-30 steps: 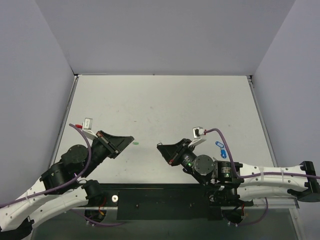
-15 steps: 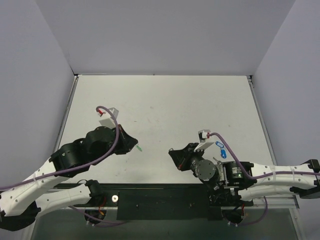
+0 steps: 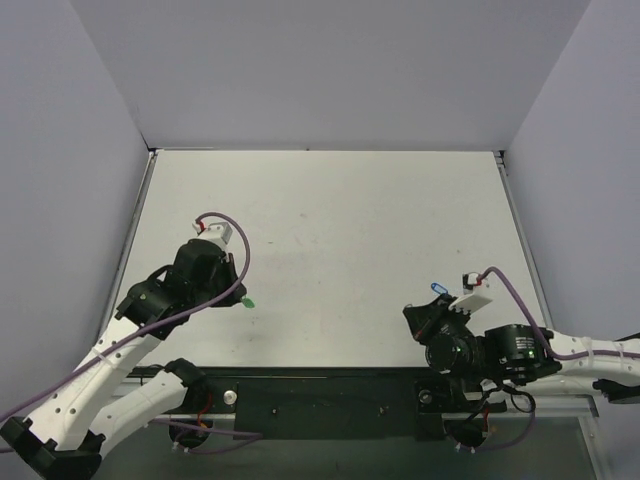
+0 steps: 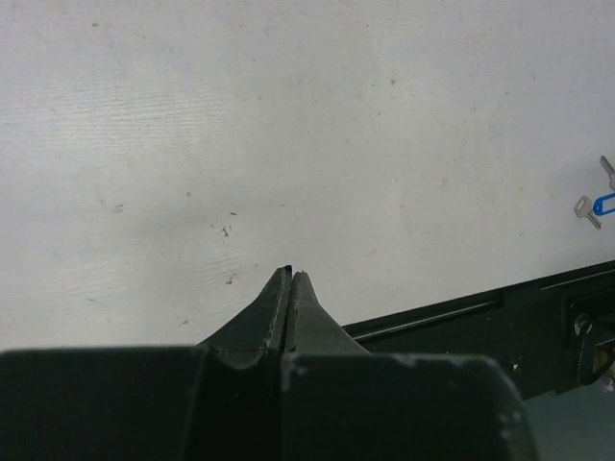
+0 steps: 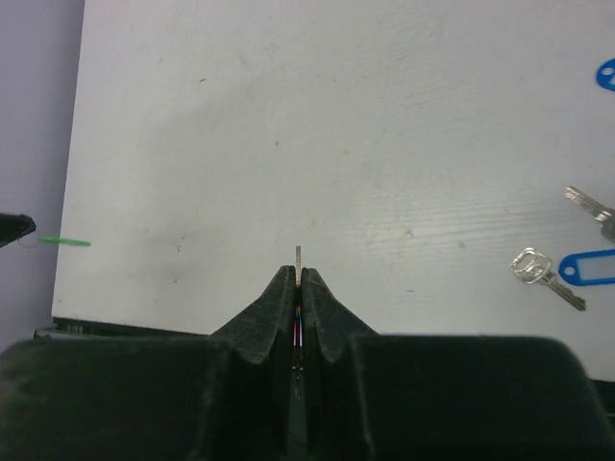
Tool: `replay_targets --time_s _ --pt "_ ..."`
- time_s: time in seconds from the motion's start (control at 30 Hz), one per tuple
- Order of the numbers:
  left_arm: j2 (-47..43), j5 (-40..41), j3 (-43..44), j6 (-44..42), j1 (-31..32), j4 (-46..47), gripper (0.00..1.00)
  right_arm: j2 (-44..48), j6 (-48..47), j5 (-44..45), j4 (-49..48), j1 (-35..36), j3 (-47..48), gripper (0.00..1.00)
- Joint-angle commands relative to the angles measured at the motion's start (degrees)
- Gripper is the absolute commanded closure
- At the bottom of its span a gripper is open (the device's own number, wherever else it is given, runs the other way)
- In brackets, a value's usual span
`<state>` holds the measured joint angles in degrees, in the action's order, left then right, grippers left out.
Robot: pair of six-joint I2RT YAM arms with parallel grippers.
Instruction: Remove the keys from the keyring
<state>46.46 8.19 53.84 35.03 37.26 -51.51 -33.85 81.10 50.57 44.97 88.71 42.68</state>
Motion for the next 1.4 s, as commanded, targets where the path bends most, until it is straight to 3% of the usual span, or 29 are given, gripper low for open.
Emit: replay_targets --time_s 0.0,0.1,0.2,0.33,0.47,0.67,1.0,1.3,1.37 --pt "-0.23 -11.70 -0.41 -7.25 -6.57 2.19 1.00 1.94 17.93 6.30 19.52 -0.64 -0.49 1.00" --pt "0.74 -14.50 -0.84 -8.04 -7.98 3.78 1.00 1.33 26.11 5.52 28.56 -3.35 0.30 1.00" --pt "0.48 -17.23 -2.51 -9.44 -8.78 8.24 1.00 -1.30 22.98 3.41 30.44 -8.97 1.71 1.00" --pt "-1.37 -17.94 -3.48 -10.50 -9.66 10.72 1.00 -4.90 3.09 -3.53 25.36 -20.75 3.73 1.00" --pt "-2.69 -18.38 -4.36 -10.42 -10.45 11.60 1.00 -8.68 -16.27 -23.27 12.52 -39.10 2.59 1.00" --pt "-4.71 -18.21 -5.33 -10.06 -10.54 12.39 1.00 -10.97 -28.96 -37.79 6.46 -60.29 3.20 1.00" --pt "-4.97 -17.68 -5.42 -9.89 -10.54 12.57 1.00 -19.24 -38.38 -41.60 6.01 -68.22 9.62 1.00" --pt "-5.68 -17.15 -5.68 -9.89 -10.54 12.57 1.00 -18.28 -38.30 -41.34 5.74 -71.30 6.73 0.63" --pt "-5.59 -17.32 -5.68 -9.80 -10.54 12.66 1.00 -16.96 -37.86 -41.08 5.74 -71.48 6.11 0.50"
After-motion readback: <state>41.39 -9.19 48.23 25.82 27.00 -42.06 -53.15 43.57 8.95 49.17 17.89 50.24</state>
